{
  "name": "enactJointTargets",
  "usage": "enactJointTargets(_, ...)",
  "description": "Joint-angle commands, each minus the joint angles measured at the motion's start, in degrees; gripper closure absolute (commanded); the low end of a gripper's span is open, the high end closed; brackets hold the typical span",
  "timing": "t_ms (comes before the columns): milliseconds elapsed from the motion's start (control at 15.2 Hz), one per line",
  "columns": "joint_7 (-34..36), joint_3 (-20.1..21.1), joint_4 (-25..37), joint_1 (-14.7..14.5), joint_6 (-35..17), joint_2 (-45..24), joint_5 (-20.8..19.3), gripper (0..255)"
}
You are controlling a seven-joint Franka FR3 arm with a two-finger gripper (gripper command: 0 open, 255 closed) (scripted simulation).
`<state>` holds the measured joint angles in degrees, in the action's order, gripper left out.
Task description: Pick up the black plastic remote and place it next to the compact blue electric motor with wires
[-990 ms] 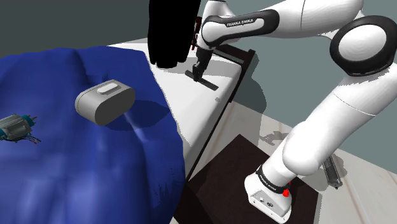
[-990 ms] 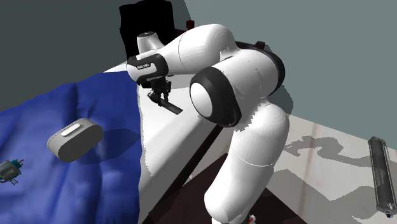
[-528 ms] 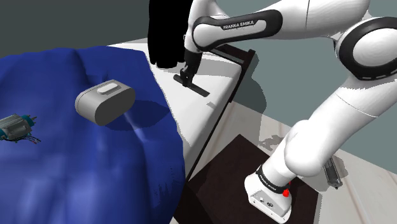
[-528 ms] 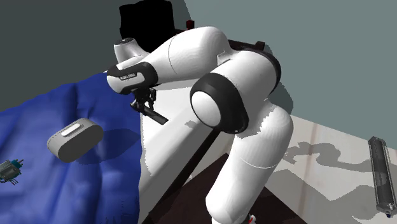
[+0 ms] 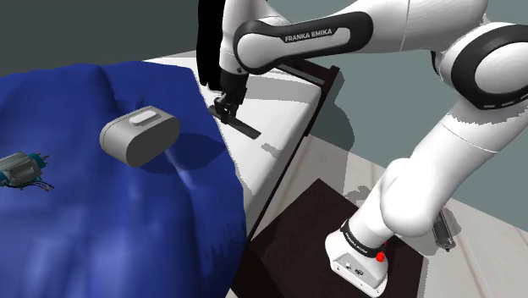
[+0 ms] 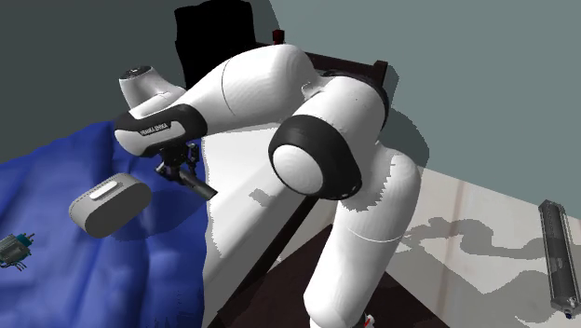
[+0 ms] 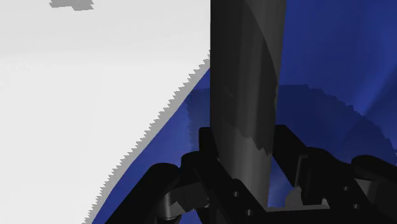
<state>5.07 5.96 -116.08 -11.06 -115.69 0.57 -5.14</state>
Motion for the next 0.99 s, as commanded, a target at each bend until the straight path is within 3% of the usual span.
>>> enactJointTargets(0,2.7,1.3,0.6,-1.3,0.5,-0.3,0.0,255)
enactJointTargets(924,21.3,9.3,17.2,-11.6,6.2,-13.2,-3.1,255)
